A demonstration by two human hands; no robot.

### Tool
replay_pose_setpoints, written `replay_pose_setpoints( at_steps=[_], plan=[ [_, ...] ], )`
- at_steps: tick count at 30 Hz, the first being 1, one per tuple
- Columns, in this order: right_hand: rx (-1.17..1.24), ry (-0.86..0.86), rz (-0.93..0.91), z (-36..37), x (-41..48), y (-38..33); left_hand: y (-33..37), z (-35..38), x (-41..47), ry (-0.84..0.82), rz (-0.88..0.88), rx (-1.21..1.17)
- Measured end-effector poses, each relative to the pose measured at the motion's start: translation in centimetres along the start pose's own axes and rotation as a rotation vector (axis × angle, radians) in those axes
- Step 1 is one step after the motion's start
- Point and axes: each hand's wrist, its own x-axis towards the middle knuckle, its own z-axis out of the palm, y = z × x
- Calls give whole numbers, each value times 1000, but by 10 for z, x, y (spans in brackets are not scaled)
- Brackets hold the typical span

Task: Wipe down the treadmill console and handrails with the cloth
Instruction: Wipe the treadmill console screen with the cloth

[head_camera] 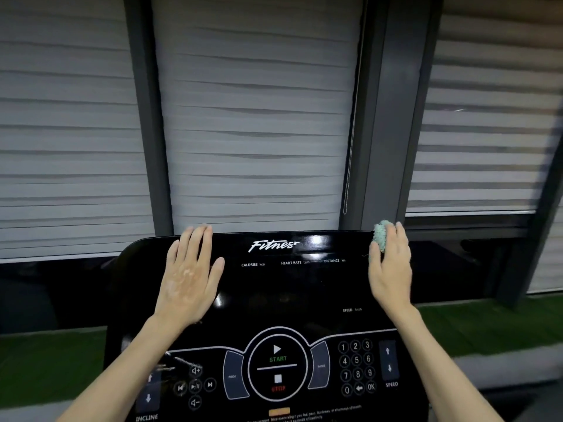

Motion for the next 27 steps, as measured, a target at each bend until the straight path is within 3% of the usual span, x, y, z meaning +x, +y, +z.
replay_pose_setpoints(
  at_steps=[2, 5, 8, 12, 15, 20, 23, 27],
  plan=[
    [10, 0, -60, 13, -6, -23, 1, -1, 0, -4, 4, -7],
    [15, -142, -285, 45, -33, -76, 0, -2, 1, -19, 15, -26],
    [17, -262, -400, 70, -63, -119, -9, -4, 0, -43, 63, -30],
    [-65, -318, -571, 58, -62, -94, -20, -7, -2, -62, 119, -94],
    [-64, -229, -465, 37, -63, -53, -35, -11, -9, -69, 134, -83],
    [-16, -50, -50, 28, -76, -32, -71, -19, -23, -83, 144, -37],
    [-77, -22, -184, 56, -93, -79, -75, -18, -24, -85, 159, -77],
    [-104, -138, -421, 106, -138, -155, -79, -15, -23, -78, 161, -154]
  ],
)
